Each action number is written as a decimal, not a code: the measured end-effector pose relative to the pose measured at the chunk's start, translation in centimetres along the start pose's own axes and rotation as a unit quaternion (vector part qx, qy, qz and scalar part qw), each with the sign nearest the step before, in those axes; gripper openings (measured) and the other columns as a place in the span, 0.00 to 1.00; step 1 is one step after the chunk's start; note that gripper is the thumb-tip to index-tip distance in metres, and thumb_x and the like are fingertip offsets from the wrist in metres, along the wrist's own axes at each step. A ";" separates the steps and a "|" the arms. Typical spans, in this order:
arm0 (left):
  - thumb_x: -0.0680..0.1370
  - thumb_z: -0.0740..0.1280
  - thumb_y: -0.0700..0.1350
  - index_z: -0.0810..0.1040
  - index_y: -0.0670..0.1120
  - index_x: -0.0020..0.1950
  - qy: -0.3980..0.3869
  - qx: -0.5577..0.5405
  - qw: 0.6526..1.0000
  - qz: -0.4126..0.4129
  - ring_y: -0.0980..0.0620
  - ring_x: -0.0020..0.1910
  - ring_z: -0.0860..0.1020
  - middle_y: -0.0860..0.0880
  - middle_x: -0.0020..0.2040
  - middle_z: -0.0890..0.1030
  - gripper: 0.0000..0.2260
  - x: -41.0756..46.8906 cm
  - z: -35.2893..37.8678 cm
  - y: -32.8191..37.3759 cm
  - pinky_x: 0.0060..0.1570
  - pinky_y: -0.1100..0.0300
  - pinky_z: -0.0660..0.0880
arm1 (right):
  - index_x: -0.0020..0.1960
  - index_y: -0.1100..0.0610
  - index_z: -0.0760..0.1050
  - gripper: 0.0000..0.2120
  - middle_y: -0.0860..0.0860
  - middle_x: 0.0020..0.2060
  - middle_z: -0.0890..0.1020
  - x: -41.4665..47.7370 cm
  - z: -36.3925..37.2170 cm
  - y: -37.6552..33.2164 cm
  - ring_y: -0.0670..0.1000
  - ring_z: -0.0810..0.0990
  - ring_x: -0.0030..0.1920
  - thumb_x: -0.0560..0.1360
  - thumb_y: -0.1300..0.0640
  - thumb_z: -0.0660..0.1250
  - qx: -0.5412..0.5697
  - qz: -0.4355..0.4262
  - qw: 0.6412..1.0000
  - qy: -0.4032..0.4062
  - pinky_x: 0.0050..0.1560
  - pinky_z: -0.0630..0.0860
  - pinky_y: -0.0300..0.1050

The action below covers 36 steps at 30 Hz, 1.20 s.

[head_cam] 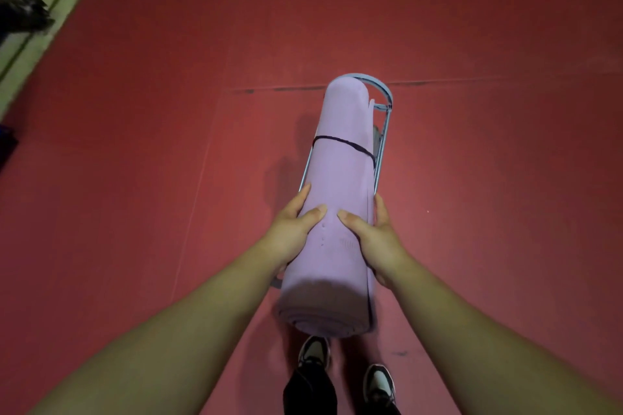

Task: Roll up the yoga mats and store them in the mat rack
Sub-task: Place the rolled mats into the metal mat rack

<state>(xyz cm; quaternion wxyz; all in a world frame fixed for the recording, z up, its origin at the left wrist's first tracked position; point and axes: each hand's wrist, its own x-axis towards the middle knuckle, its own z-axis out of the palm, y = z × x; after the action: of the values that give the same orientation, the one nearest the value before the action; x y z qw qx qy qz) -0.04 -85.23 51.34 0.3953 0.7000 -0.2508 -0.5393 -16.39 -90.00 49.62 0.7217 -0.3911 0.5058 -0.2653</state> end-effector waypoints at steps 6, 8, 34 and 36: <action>0.82 0.69 0.45 0.62 0.54 0.81 -0.012 0.008 1.000 0.001 0.58 0.65 0.76 0.55 0.73 0.72 0.29 0.7 -0.7 -3.1 0.57 0.69 0.75 | 0.72 0.41 0.68 0.38 0.47 0.63 0.82 0.7 0.2 3.3 0.52 0.83 0.61 0.66 0.47 0.79 -0.003 -0.006 1.000 0.005 0.62 0.79 0.58; 0.81 0.69 0.45 0.63 0.54 0.81 -0.011 0.004 1.000 0.004 0.57 0.66 0.76 0.54 0.74 0.72 0.29 1.1 -0.8 -3.6 0.64 0.62 0.74 | 0.72 0.41 0.68 0.38 0.46 0.63 0.82 0.7 0.5 3.8 0.52 0.83 0.61 0.65 0.46 0.79 0.003 -0.001 1.000 0.010 0.62 0.79 0.58; 0.72 0.70 0.61 0.60 0.59 0.81 -0.062 0.008 0.998 0.015 0.53 0.70 0.75 0.53 0.76 0.71 0.39 5.6 -2.2 -4.0 0.71 0.49 0.72 | 0.59 0.35 0.59 0.28 0.33 0.44 0.79 3.0 1.7 3.5 0.35 0.84 0.41 0.75 0.55 0.75 -0.003 0.017 0.996 0.087 0.38 0.79 0.34; 0.74 0.70 0.61 0.60 0.59 0.81 -0.063 0.016 0.998 0.016 0.54 0.70 0.74 0.53 0.77 0.70 0.38 5.7 -2.2 -4.0 0.71 0.50 0.72 | 0.59 0.35 0.58 0.29 0.33 0.44 0.80 2.9 1.8 3.6 0.36 0.84 0.42 0.75 0.55 0.75 -0.001 0.019 0.996 0.091 0.38 0.79 0.34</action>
<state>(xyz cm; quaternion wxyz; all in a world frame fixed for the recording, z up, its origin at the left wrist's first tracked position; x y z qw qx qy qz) 3.42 -86.79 45.06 0.3756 0.6669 -0.2949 -0.5721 -13.72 -89.77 45.44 0.6773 -0.3563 0.5771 -0.2850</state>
